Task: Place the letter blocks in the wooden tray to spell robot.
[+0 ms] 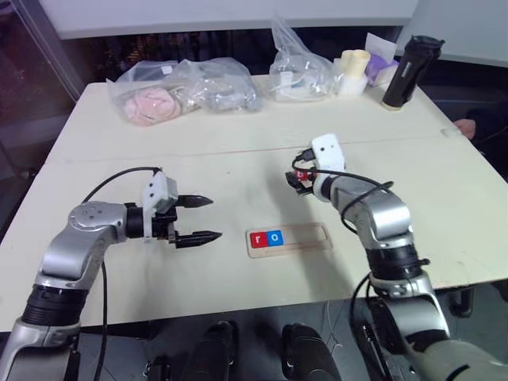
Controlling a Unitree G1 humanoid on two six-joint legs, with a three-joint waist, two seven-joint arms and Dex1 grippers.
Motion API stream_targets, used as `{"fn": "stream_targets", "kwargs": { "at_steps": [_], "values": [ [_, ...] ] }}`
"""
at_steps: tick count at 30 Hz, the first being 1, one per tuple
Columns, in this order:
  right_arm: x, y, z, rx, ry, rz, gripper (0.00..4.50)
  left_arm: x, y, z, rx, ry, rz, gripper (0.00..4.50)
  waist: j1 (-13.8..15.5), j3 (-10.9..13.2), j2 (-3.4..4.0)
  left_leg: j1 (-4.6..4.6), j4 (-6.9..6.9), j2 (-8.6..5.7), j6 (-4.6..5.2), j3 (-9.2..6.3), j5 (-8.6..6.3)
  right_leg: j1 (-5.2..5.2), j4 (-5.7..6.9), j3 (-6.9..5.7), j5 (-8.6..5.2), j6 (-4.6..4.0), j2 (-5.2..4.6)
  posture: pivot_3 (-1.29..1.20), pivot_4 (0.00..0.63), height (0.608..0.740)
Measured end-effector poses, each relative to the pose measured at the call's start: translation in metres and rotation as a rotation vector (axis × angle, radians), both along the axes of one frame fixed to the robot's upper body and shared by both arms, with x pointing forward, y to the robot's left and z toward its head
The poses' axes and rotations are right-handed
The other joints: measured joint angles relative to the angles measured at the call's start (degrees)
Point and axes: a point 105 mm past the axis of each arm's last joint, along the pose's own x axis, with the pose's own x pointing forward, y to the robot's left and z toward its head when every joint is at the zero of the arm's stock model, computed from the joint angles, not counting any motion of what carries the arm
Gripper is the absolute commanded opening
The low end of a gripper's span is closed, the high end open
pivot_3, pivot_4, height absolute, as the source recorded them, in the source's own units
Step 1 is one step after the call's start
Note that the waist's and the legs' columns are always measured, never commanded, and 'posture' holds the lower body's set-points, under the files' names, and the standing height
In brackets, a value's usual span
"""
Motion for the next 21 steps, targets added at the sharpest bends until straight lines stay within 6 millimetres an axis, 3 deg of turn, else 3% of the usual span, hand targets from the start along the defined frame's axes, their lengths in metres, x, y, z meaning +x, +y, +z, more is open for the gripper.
{"fn": "stream_targets", "kwargs": {
  "at_steps": [6, 16, 19, 21],
  "values": [
    [0.006, 0.013, -0.029, -0.012, 0.065, -0.031, 4.50, -0.008, -0.004, -0.001, -0.016, 0.007, 0.016, 4.49, -0.3, 0.0, 0.00, 0.00, -0.04, 0.04, -0.08, 0.09, 0.07, -0.19, 0.22, 0.06, 0.03, -0.05, 0.06, 0.00, 0.150, 0.725],
    [0.028, 0.019, -0.032, 0.032, 0.072, -0.119, 4.50, -0.004, -0.002, -0.002, -0.016, 0.003, 0.060, 4.49, -0.4, 0.0, 0.00, 0.38, 0.05, 0.18, -0.20, 0.23, 0.16, -0.11, 0.70, 0.22, 0.05, -0.18, 0.19, 0.00, 0.150, 0.725],
    [0.030, 0.016, -0.033, 0.061, 0.092, -0.151, 3.64, -0.003, -0.002, -0.002, -0.016, -0.001, 0.066, 4.50, -0.2, 0.0, 0.00, 0.38, 0.06, 0.19, -0.24, 0.23, 0.20, -0.10, 0.71, 0.22, 0.06, -0.21, 0.21, 0.00, 0.150, 0.725],
    [0.031, 0.011, -0.033, 0.072, 0.097, -0.180, 2.60, -0.002, -0.002, -0.002, -0.020, -0.005, 0.075, 4.50, -0.1, 0.0, -0.01, 0.38, 0.06, 0.19, -0.24, 0.23, 0.20, -0.09, 0.71, 0.22, 0.06, -0.21, 0.21, 0.00, 0.150, 0.725]
  ]
}}
